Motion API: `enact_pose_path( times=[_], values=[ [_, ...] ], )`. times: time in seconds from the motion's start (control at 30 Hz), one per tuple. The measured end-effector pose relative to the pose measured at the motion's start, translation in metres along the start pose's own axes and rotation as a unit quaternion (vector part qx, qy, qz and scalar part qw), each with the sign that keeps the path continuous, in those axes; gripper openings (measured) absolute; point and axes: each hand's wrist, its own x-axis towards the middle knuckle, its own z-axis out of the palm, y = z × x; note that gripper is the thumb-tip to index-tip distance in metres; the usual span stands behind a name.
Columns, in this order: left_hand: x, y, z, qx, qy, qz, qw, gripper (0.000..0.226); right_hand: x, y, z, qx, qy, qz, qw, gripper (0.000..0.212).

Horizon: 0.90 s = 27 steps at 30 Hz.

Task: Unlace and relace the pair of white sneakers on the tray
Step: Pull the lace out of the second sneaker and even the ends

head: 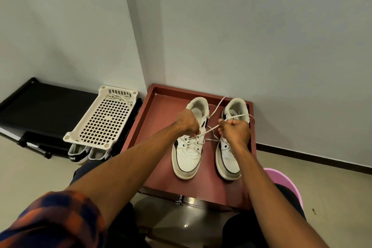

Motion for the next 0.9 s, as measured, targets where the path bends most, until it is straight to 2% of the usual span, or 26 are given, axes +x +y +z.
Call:
enact_pose_path(
  times=[0.1, 0.2, 0.3, 0.4, 0.43, 0.5, 0.63, 0.7, 0.83, 0.9],
  values=[
    [0.001, -0.001, 0.001, 0.022, 0.019, 0.001, 1.000, 0.026, 0.011, 0.000, -0.005, 0.021, -0.024, 0.024, 0.999, 0.026],
    [-0.002, -0.001, 0.003, 0.027, 0.033, 0.005, 0.999, 0.026, 0.008, -0.002, -0.007, -0.087, -0.103, 0.019, 0.991, 0.021],
    [-0.003, -0.003, 0.004, 0.033, 0.037, 0.014, 0.999, 0.022, -0.010, 0.004, -0.004, -0.209, -0.126, -0.024, 0.969, 0.023],
    [-0.001, -0.006, 0.003, 0.028, 0.037, 0.019, 0.999, 0.022, -0.029, 0.017, 0.010, -0.259, -0.181, -0.067, 0.946, 0.016],
    [-0.002, -0.006, 0.004, 0.026, 0.036, 0.022, 0.999, 0.022, -0.033, 0.022, 0.015, -0.266, -0.192, -0.089, 0.940, 0.020],
    [-0.003, -0.006, 0.004, 0.027, 0.039, 0.025, 0.999, 0.022, -0.040, 0.027, 0.023, -0.289, -0.201, -0.129, 0.927, 0.027],
    [-0.001, -0.011, 0.005, 0.012, 0.039, 0.036, 0.999, 0.018, -0.043, 0.034, 0.027, -0.312, -0.178, -0.157, 0.920, 0.014],
    [-0.004, -0.014, 0.007, 0.018, 0.059, 0.056, 0.997, 0.014, -0.040, 0.041, 0.024, -0.321, -0.183, -0.148, 0.917, 0.022],
    [-0.023, -0.025, 0.019, -0.015, 0.171, 0.140, 0.975, 0.003, -0.043, 0.044, 0.013, -0.309, -0.199, -0.172, 0.914, 0.026],
    [-0.030, -0.032, 0.028, -0.055, 0.157, 0.207, 0.964, 0.004, -0.042, 0.043, 0.009, -0.289, -0.217, -0.187, 0.913, 0.027]
  ],
)
